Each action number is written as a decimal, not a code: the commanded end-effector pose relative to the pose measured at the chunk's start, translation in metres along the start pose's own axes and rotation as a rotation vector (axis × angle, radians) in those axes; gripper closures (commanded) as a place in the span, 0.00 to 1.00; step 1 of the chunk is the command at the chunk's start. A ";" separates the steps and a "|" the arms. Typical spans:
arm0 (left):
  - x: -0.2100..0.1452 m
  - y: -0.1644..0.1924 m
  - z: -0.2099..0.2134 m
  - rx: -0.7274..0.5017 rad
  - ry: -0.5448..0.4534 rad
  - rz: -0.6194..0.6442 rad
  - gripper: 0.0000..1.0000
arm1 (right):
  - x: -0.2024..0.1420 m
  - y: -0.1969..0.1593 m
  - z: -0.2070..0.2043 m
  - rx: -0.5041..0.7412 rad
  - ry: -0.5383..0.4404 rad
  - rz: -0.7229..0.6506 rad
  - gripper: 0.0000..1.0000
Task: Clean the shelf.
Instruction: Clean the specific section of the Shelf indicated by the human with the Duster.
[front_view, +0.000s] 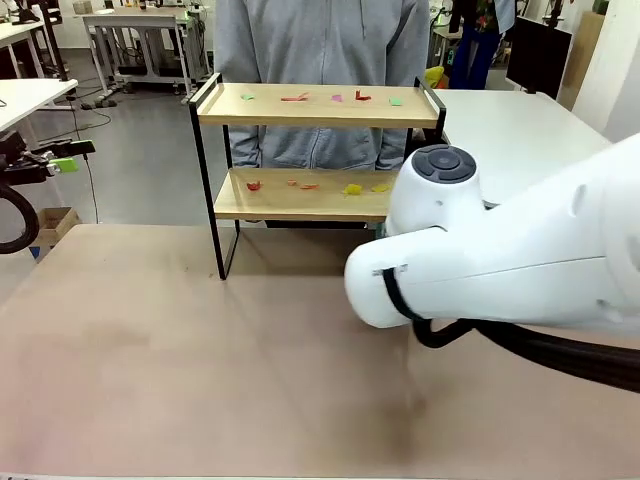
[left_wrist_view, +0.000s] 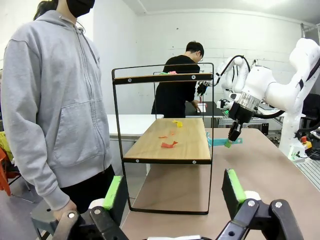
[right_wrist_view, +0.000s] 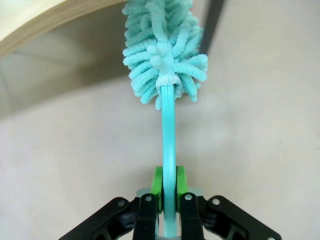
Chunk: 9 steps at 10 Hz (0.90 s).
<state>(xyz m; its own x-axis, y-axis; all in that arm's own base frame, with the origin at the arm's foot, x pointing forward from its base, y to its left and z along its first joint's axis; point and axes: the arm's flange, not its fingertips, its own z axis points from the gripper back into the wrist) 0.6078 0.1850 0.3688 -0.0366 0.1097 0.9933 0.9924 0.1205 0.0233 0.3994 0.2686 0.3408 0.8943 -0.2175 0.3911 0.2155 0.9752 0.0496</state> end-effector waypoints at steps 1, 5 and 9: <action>0.003 -0.002 -0.001 -0.006 0.005 -0.006 0.00 | -0.008 -0.008 0.016 -0.057 -0.014 -0.032 0.87; 0.003 -0.002 -0.001 -0.006 0.005 -0.006 0.00 | 0.001 -0.008 0.003 -0.025 -0.009 -0.001 0.87; 0.003 -0.002 -0.001 -0.006 0.005 -0.006 0.00 | -0.002 -0.023 0.030 0.054 -0.079 0.105 0.87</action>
<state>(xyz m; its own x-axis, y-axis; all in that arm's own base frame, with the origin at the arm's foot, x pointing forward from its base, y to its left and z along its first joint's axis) 0.6078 0.1849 0.3688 -0.0365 0.1098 0.9933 0.9925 0.1204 0.0231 0.3948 0.2615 0.3570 0.8960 -0.1351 0.4230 0.1366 0.9903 0.0269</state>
